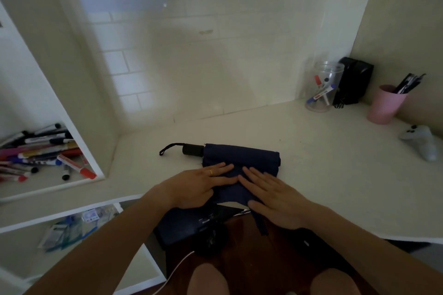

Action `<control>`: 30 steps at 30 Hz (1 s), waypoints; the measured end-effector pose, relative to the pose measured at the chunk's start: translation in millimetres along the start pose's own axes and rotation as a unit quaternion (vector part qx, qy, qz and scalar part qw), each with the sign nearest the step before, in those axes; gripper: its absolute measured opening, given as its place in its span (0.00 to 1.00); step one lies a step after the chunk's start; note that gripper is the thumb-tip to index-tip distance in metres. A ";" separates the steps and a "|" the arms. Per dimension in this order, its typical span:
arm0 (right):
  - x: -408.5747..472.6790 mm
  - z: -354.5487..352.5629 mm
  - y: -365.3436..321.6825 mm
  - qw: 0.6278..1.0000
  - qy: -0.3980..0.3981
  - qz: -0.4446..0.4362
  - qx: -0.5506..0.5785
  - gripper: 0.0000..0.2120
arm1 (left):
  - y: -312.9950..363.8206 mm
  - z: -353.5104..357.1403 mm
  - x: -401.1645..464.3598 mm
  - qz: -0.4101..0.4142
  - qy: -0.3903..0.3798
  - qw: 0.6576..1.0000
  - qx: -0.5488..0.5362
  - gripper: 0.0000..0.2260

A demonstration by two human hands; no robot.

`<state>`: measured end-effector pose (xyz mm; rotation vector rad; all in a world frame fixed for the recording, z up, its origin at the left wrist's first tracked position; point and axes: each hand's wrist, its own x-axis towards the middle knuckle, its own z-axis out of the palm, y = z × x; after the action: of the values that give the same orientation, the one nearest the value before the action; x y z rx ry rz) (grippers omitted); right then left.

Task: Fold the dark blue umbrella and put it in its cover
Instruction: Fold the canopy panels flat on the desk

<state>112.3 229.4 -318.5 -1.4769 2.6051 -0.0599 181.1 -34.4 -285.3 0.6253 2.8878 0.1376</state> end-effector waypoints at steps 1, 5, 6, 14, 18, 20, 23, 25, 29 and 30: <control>-1.4 -1.8 0.4 1.000 -0.004 -0.002 0.000 0.35 | -1.2 -2.2 -2.3 -0.004 -0.004 1.000 -0.017 0.32; -1.3 -10.6 2.9 0.995 -0.028 0.005 0.093 0.30 | -2.9 -11.7 -3.3 -0.046 0.026 0.995 -0.089 0.23; -0.4 -10.9 3.5 0.995 -0.024 0.003 0.098 0.28 | -0.1 -14.8 -0.2 -0.060 0.041 0.994 -0.087 0.20; 6.9 -40.6 8.8 0.990 0.010 0.014 0.141 0.22 | 8.9 -3.2 8.7 -0.030 0.047 0.996 0.065 0.23; 37.0 -81.8 45.9 0.954 0.228 0.105 0.165 0.15 | 17.2 0.6 20.2 -0.054 0.034 0.995 0.081 0.22; 53.1 -92.5 67.2 0.963 0.119 0.149 0.189 0.22 | 20.8 -4.2 31.4 -0.062 0.030 0.994 0.081 0.22; 67.0 -98.1 90.4 0.966 -0.029 0.159 0.203 0.22 | 21.5 -7.8 46.1 -0.056 0.030 0.995 0.083 0.23; 68.1 -99.7 99.5 0.971 -0.035 0.147 0.184 0.21 | 17.9 -8.6 51.6 -0.051 0.026 0.995 0.079 0.22; 62.9 -94.8 105.2 0.983 0.008 0.123 0.135 0.22 | 7.4 -7.9 50.7 -0.031 0.014 0.998 0.054 0.22; 61.0 -90.9 105.1 0.985 0.024 0.116 0.125 0.22 | 4.8 -6.7 48.8 -0.028 0.013 0.999 0.039 0.22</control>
<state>-21.2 227.9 -246.3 -1.0970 2.6691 -0.3835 138.0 -10.0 -285.9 0.5598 2.9439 0.0262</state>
